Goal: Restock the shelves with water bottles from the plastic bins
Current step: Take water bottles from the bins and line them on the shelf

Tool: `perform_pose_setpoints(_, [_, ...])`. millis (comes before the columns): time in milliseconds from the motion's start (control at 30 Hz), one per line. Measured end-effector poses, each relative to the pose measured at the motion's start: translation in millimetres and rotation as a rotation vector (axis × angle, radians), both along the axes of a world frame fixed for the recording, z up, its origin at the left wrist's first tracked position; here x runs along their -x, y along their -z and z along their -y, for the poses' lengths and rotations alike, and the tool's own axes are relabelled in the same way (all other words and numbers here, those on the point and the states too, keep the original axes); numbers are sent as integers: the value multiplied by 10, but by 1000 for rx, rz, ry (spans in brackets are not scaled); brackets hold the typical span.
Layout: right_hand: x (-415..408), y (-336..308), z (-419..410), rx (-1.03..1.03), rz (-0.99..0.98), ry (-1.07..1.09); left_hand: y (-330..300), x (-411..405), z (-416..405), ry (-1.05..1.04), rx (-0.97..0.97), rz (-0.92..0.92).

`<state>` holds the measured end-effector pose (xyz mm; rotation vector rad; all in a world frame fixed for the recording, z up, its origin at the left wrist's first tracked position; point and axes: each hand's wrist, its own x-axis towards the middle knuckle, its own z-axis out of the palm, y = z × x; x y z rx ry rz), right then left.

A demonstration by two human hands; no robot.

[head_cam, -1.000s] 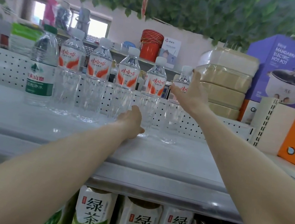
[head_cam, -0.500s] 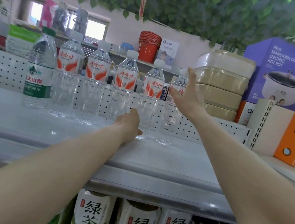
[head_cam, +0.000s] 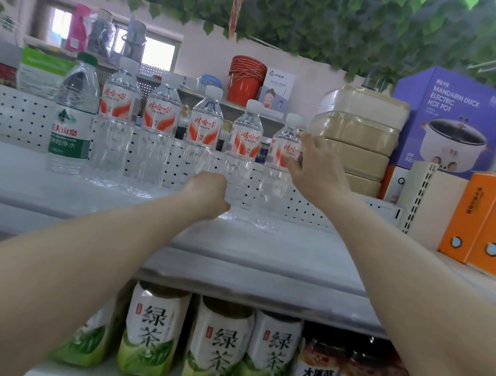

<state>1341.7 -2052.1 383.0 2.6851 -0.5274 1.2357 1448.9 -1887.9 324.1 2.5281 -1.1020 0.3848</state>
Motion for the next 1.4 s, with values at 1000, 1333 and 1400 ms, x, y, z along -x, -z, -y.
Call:
perform_pose_setpoints(1000, [4432,4247,-432,-77,-459,134,3439,3360,-169,635,-14,276])
perform_pose_setpoints(1333, [5029,7210,-932,-394,-654,191,6403,3598,-295,787,-293,-81])
perform_pose_setpoints(1400, [5087,7738,-1071,-468,-699,222,6994,3666,-397,779,-341,-166])
